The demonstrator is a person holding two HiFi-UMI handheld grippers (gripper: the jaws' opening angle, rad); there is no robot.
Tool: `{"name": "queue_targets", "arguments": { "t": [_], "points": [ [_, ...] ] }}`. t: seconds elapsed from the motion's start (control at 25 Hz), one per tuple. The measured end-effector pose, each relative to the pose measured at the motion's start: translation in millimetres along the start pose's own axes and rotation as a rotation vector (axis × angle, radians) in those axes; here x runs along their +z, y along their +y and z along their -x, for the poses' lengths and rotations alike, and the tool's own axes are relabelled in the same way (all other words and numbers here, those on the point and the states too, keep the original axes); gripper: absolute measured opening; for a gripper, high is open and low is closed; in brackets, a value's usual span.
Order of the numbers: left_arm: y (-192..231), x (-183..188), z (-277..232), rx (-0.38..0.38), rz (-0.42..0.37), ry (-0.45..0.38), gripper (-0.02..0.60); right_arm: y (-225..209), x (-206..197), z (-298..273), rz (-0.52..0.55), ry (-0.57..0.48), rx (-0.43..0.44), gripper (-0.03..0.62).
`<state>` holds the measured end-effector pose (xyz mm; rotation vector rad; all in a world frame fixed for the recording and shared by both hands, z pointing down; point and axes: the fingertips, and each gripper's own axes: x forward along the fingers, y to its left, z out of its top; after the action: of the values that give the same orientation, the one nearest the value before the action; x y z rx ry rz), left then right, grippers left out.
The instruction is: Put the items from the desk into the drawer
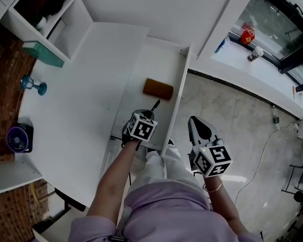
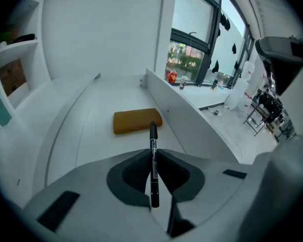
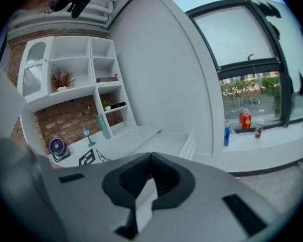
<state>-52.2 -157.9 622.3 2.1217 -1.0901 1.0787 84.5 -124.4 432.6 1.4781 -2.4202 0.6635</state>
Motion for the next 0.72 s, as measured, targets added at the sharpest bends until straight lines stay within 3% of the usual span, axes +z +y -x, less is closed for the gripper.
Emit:
{"name": "queue_targets", "arguments": {
  "t": [0.72],
  "points": [
    [-6.6, -12.1, -49.0, -0.078, -0.092, 0.148, 0.039, -26.3, -3.9, -16.2, -0.03, 0.042, -0.036, 0.003]
  ]
}}
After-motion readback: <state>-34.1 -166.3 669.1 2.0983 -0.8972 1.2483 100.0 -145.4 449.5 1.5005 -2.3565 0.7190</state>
